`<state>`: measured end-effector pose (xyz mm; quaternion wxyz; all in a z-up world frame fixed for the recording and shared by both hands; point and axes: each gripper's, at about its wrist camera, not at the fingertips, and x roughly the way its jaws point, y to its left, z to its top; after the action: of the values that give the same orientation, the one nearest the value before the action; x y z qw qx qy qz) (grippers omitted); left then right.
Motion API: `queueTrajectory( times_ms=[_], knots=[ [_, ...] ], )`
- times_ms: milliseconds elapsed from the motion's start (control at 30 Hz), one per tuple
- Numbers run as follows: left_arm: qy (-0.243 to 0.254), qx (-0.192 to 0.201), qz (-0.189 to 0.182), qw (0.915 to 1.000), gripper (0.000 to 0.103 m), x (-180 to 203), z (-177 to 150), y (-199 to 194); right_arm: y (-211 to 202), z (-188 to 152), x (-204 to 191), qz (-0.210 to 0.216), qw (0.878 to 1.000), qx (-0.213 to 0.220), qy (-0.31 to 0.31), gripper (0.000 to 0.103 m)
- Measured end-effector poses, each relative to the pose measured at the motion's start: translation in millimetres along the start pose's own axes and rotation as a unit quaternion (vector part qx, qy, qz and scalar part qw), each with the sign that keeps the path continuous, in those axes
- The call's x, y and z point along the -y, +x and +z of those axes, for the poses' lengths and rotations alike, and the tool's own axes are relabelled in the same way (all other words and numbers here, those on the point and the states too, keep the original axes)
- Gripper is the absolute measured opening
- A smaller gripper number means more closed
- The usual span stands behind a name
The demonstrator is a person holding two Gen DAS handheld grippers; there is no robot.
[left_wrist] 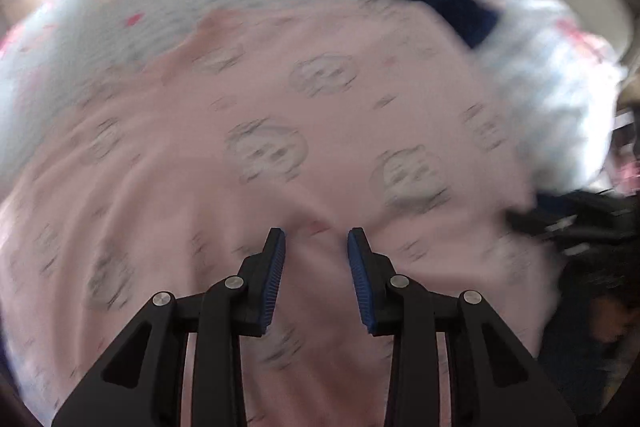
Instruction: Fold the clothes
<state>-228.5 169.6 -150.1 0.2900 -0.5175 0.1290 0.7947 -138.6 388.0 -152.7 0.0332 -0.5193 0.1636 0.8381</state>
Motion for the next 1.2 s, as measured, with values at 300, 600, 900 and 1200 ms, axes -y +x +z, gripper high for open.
queueTrajectory(
  times_ms=[300,600,900,1200],
  knots=[
    [-0.053,0.013,-0.040,0.9977,0.034,12,-47,-26,-15,-30,-4,0.004,1.000,-0.003,0.002,0.041],
    [-0.111,0.046,-0.054,0.9913,0.034,-13,-80,-65,-40,-44,17,0.036,0.998,0.016,0.053,0.041],
    [-0.029,0.024,-0.063,0.9973,0.034,42,-61,-42,-13,-43,-32,0.030,0.999,-0.005,-0.027,0.044],
    [-0.027,-0.018,-0.039,0.9987,0.034,50,-62,-9,6,-45,-23,-0.057,0.997,-0.038,-0.032,0.025]
  ],
)
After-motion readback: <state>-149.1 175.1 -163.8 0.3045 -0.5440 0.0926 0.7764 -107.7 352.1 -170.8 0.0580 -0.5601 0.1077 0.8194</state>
